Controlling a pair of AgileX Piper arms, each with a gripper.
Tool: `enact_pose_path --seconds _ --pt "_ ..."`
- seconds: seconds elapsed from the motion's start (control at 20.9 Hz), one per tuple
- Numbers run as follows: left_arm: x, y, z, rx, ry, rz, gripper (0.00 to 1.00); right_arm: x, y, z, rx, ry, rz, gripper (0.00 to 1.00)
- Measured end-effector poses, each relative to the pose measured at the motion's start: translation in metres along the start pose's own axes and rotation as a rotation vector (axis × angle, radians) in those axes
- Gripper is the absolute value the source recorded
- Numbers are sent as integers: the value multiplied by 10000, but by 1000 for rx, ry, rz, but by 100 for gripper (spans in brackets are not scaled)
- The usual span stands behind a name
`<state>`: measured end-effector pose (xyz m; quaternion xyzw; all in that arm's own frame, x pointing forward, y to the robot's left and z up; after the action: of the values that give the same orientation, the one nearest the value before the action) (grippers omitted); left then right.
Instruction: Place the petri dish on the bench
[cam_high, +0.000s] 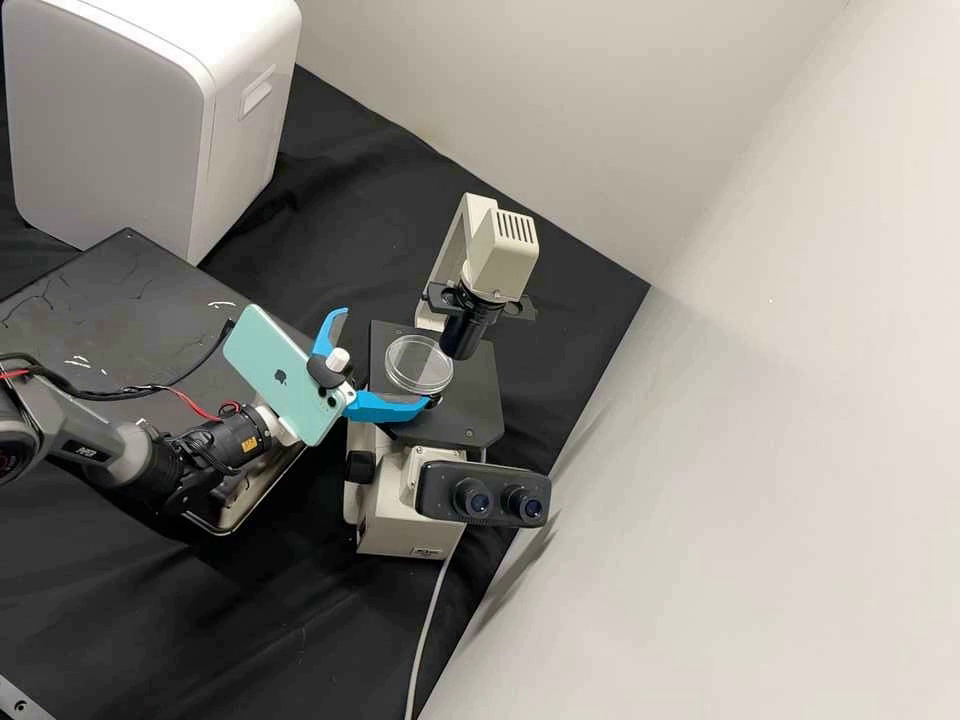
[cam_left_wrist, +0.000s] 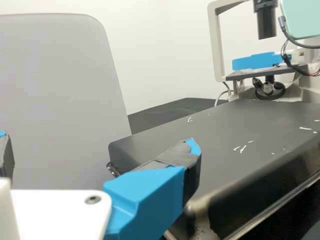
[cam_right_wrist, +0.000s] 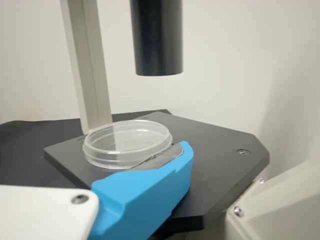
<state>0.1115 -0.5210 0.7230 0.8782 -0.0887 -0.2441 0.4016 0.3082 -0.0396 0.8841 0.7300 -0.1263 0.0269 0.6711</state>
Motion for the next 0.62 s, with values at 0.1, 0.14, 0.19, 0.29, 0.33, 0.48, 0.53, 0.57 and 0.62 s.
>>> enact_pose_path --seconds 0.1,0.14,0.19,0.29,0.33,0.48,0.53,0.57,0.62 --pt "3 -6 0 3 1 -3 100 14 37 10 7 -3 11 100" --pt "3 -6 0 3 1 -3 100 22 56 13 9 -3 18 100" --pt "4 -6 -3 4 3 -3 100 34 78 10 12 -1 25 100" --pt "6 -3 5 5 -8 1 100 69 106 9 12 -1 32 100" --pt "7 -6 10 8 -12 0 100 89 114 20 14 -2 36 100" --pt "17 -13 4 15 -12 -2 100 139 105 64 15 -25 25 100" --pt "21 -16 2 14 -11 -3 100 150 100 73 15 -30 21 100" --pt "22 -18 0 9 -10 -4 100 166 101 75 15 -30 21 100" --pt "22 -18 0 4 -10 -4 100 181 97 82 15 -34 18 100"
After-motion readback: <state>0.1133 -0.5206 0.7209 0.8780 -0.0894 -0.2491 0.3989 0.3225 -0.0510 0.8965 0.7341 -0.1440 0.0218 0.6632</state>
